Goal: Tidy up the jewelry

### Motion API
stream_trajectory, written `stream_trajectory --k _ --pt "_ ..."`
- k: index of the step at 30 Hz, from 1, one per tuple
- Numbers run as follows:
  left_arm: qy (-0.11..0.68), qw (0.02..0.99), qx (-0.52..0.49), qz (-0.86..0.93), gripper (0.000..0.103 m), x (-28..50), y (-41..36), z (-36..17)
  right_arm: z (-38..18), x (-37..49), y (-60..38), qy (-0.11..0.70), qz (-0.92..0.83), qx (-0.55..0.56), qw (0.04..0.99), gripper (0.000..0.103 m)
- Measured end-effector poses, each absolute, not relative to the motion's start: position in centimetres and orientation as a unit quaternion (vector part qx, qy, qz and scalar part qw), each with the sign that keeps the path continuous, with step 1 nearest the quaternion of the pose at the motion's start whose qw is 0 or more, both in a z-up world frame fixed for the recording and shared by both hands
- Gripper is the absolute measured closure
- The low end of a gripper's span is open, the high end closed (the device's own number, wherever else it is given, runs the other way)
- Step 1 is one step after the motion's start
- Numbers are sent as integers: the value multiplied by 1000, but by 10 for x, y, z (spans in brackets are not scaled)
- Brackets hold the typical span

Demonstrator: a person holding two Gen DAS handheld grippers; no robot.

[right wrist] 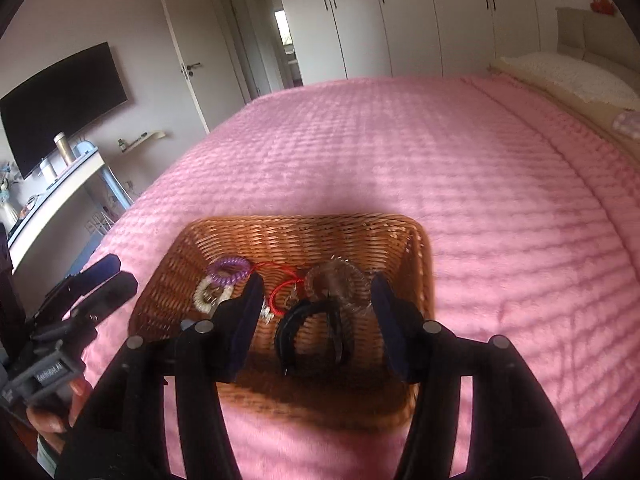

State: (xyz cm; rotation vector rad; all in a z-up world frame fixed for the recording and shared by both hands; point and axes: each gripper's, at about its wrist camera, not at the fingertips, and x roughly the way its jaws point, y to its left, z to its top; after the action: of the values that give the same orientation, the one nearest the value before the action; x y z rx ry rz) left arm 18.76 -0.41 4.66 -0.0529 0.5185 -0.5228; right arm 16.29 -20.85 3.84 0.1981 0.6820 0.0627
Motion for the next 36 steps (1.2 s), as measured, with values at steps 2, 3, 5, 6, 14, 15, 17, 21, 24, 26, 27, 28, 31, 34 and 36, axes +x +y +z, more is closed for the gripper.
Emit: stream_trajectory --k 2,3,5,6,14,15,17,21,24,26,27,28,31,34,36 --pt "245 936 -25 -252 24 168 -2 51 45 134 -205 317 24 89 944 45" --pt "239 937 -24 -253 24 155 -1 53 47 115 -203 303 15 83 949 39" --pt "231 938 -20 -259 22 133 -2 53 48 86 -200 279 -5 73 957 35" --pt "228 939 -16 -259 20 123 -3 52 47 67 -199 264 -18 67 962 33" --pt "178 960 24 -217 13 56 -7 28 28 1 -200 182 -112 38 976 20" --pt "175 962 24 -209 12 54 -6 25 27 1 -200 177 -119 36 976 20" --pt "159 969 18 -190 12 53 -2 16 26 4 -202 176 -122 40 976 20" --pt "157 974 20 -164 12 58 7 -4 22 7 -198 166 -126 33 978 20" --pt "166 970 0 -175 12 64 15 -6 13 3 -190 148 -146 0 978 20" --pt "172 969 -15 -177 12 68 20 -9 5 -1 -187 142 -152 -1 978 20" --pt "173 969 -18 -176 12 68 21 -9 2 -3 -186 141 -154 2 978 20" --pt "173 969 -22 -175 12 68 22 -9 -2 -3 -187 144 -156 4 977 20" --pt "166 970 -19 -176 12 65 22 -9 0 -7 -185 126 -151 -1 980 20" --pt "151 974 -1 -169 12 57 15 -7 -1 -11 -178 114 -157 -13 981 20" --pt "146 976 10 -163 12 54 11 -5 -3 -10 -175 117 -157 -20 980 20"
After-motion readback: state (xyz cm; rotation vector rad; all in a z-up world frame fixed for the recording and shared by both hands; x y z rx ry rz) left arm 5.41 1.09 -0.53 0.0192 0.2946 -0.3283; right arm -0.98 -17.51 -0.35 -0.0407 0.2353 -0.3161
